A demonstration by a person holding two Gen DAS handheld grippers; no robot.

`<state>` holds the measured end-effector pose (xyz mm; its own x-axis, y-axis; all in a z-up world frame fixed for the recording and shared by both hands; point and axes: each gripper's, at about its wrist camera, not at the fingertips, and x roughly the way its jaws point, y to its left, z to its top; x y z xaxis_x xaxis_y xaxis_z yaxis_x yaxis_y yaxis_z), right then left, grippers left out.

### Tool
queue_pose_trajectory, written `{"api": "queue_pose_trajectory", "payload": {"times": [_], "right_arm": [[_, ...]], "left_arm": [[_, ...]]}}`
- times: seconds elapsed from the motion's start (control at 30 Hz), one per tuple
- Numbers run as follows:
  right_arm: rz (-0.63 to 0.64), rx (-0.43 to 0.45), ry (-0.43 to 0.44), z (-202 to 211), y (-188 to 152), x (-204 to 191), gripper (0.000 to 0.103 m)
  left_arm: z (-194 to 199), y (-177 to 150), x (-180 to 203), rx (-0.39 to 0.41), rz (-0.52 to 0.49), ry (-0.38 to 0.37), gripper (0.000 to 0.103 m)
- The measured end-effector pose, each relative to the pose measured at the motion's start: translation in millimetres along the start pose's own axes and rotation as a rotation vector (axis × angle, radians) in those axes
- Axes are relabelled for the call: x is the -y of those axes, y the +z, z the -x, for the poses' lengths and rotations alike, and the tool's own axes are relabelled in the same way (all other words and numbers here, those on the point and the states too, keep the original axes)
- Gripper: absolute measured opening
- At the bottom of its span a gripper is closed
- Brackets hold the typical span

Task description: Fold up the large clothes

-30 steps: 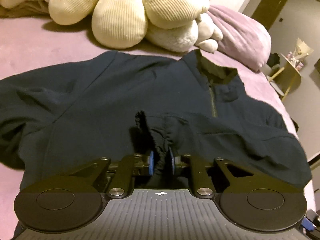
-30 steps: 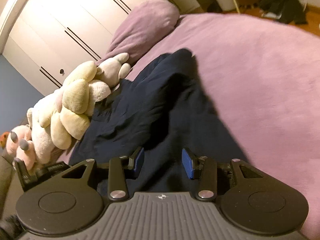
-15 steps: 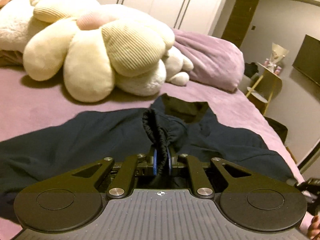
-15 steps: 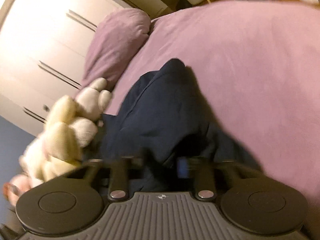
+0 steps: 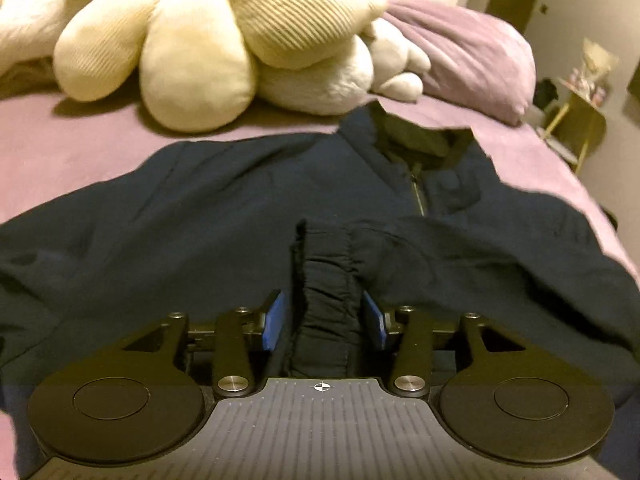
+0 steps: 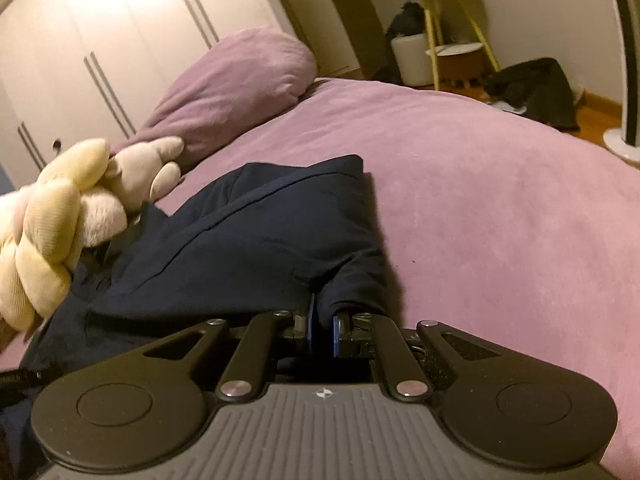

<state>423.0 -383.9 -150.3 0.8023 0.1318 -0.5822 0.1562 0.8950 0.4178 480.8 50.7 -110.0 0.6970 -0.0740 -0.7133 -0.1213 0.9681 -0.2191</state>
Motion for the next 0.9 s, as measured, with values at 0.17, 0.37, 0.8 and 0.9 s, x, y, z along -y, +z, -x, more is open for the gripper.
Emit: {"api": "queue_pose_trajectory", "payload": {"times": [0.17, 0.37, 0.8, 0.9], "right_arm": [[-0.015, 0.068, 0.013, 59.5, 5.7, 6.9, 0.049], [0.180, 0.160, 0.033, 52.3, 5.2, -45.3, 0.033], [0.488, 0.068, -0.122, -47.3, -6.7, -81.2, 0.000], [0.457, 0.082, -0.137, -36.5, -1.4, -52.3, 0.000]], "left_arm": [[38.7, 2.6, -18.3, 0.107, -0.020, 0.016, 0.070], [32.4, -2.3, 16.9, 0.111, -0.050, -0.064, 0.082], [-20.6, -33.0, 34.2, 0.106, -0.101, 0.022, 0.099], [-20.8, -35.3, 31.5, 0.110, -0.098, 0.007, 0.101]]}}
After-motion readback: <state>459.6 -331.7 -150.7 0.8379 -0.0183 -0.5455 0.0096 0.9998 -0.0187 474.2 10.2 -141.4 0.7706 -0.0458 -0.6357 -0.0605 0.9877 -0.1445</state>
